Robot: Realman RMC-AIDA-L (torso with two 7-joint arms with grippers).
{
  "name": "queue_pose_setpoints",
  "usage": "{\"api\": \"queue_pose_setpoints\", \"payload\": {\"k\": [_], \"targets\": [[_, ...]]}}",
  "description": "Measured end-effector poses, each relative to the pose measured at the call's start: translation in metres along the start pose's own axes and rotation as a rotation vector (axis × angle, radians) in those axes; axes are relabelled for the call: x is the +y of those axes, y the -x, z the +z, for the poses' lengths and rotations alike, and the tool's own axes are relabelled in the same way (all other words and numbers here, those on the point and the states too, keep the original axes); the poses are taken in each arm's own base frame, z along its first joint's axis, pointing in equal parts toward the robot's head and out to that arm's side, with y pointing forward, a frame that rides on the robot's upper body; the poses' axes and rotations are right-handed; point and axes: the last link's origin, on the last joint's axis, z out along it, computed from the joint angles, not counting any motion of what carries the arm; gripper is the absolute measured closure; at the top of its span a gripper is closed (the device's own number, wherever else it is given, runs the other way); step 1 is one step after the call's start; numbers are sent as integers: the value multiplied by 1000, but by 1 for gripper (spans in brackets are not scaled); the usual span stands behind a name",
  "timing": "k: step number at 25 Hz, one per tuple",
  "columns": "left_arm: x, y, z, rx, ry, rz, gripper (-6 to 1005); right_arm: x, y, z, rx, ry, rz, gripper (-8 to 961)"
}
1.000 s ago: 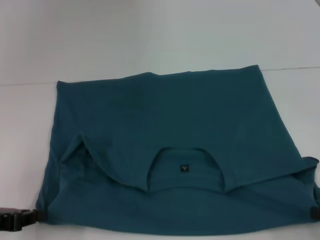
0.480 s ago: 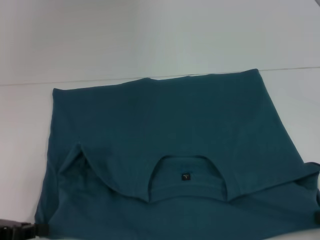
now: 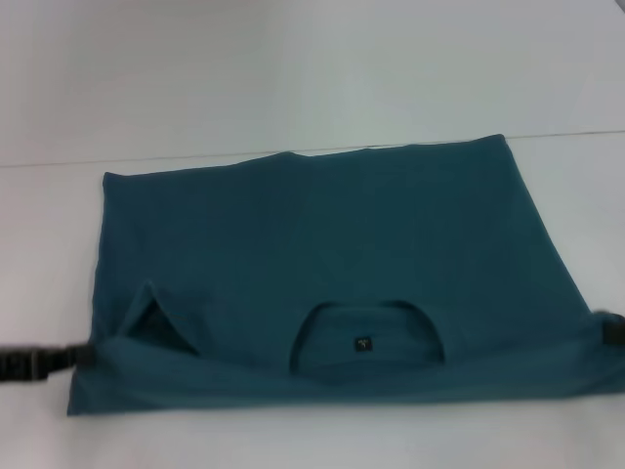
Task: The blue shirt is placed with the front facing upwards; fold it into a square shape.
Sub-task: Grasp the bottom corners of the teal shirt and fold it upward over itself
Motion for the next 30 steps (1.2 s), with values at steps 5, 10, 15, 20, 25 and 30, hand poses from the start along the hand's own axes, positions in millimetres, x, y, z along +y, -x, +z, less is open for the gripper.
{"api": "queue_pose_setpoints", "payload": {"k": [5,10,15,20,25,30], "targets": [[-4,-35,14,107,-30,-10,998,-9,34,14,-36,-53,-52,923],[-4,-69,44,176,-77,-9,998,-17,62,37,-71,-125,-80,923],[-4,-101,75,240,-155,-6,999,-24,84,69,-84,-193,-101,923],[-2,-130,97,301,-250,28,998,-31,99,102,-68,-292,-125,923],[2,-150,113,339,-326,54,998,-34,121,124,-69,-396,-181,922],[5,-165,118,369,-368,73,997,-35,146,130,-98,-464,-225,916]]}}
